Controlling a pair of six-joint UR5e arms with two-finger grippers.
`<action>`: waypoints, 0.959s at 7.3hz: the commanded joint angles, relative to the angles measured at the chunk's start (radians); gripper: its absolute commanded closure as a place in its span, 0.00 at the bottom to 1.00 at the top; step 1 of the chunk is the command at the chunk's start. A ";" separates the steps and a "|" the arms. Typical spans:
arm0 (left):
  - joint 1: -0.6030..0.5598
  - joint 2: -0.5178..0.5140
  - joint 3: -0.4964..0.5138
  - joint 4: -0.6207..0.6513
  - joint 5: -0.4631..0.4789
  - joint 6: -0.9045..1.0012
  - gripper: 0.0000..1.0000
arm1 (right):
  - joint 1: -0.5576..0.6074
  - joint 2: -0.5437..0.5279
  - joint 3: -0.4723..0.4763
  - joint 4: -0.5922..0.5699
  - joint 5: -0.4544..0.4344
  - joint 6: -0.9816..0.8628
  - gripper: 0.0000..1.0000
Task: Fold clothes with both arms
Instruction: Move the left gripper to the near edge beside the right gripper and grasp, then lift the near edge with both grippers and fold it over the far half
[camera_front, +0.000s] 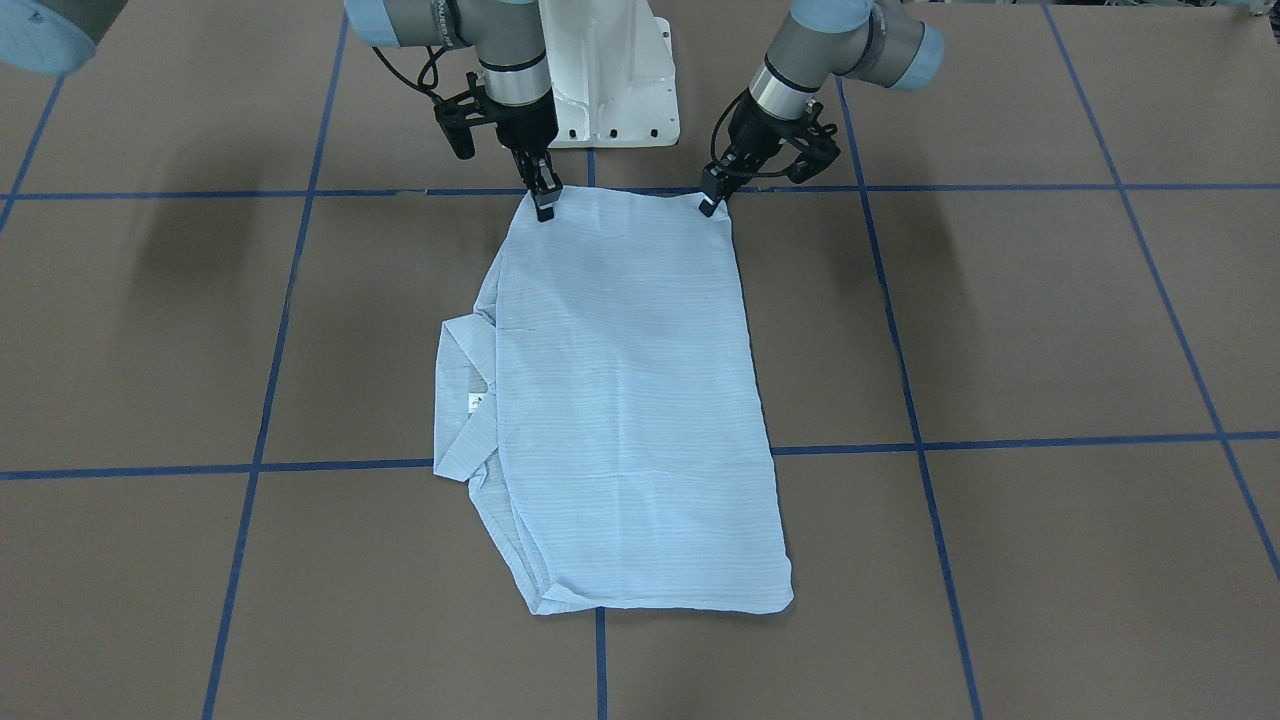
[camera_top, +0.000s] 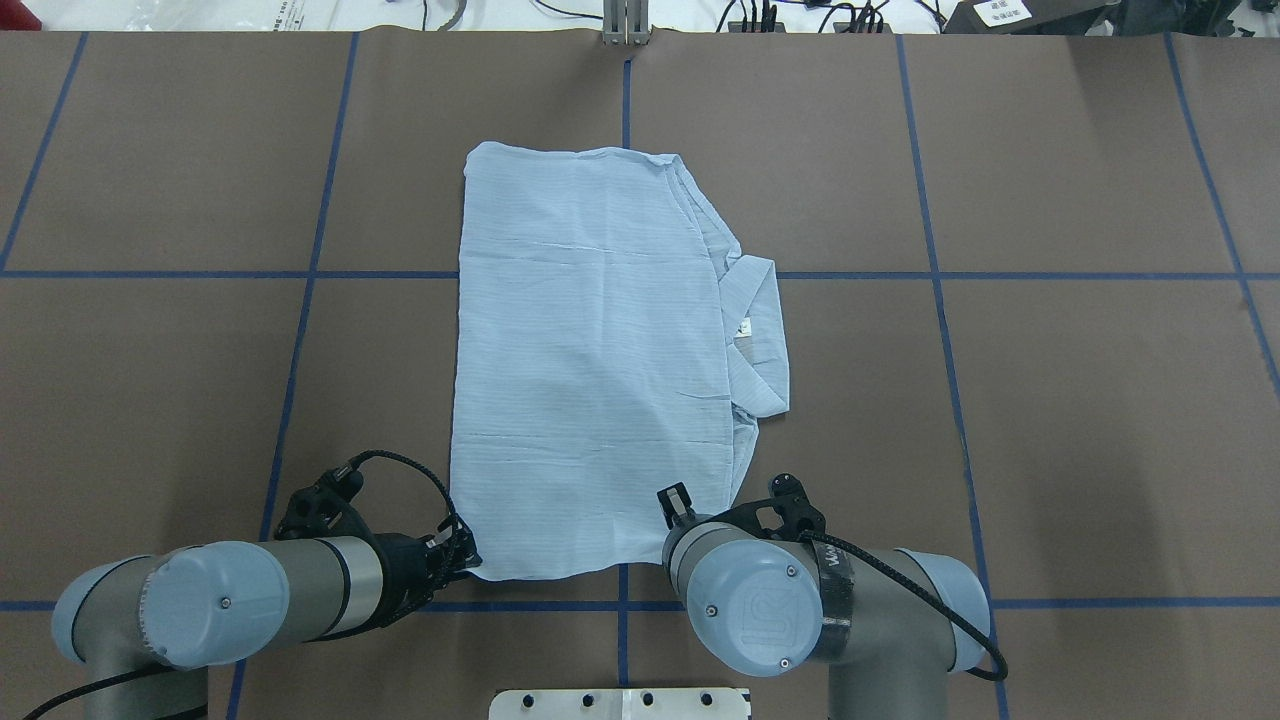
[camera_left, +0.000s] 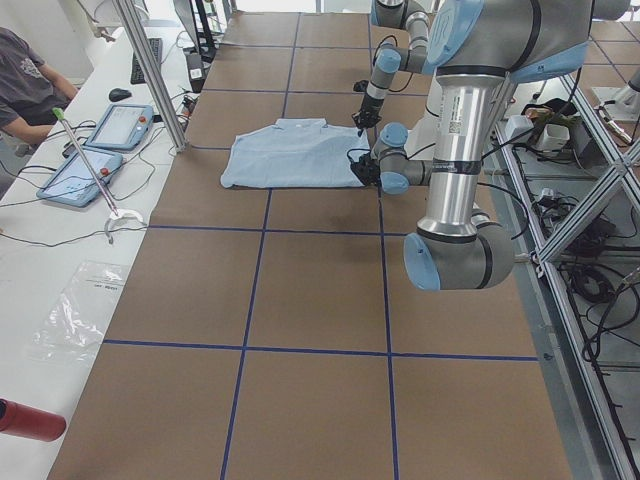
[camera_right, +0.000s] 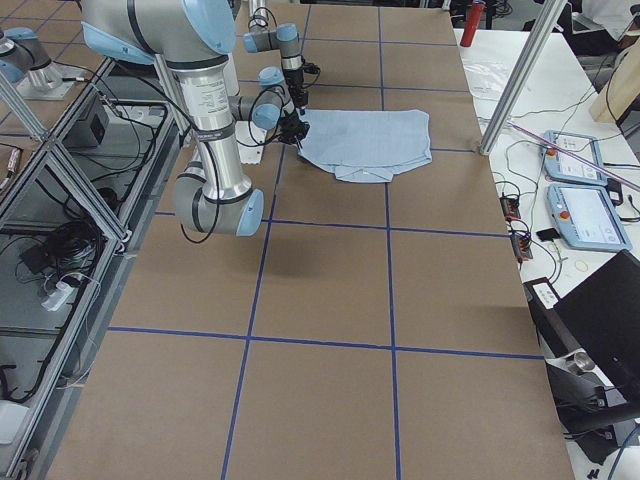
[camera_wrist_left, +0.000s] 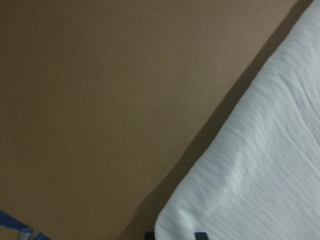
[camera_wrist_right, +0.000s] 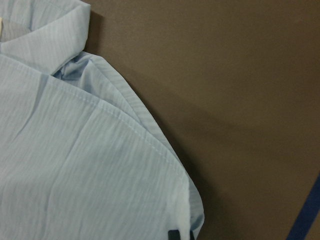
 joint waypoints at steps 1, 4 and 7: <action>-0.004 0.003 -0.057 0.002 -0.001 -0.002 1.00 | -0.002 -0.002 0.000 -0.001 -0.001 0.000 1.00; 0.002 0.011 -0.293 0.148 -0.009 -0.016 1.00 | -0.040 -0.001 0.204 -0.190 -0.007 0.012 1.00; -0.068 -0.040 -0.433 0.296 -0.118 0.005 1.00 | 0.011 0.016 0.358 -0.319 0.003 0.002 1.00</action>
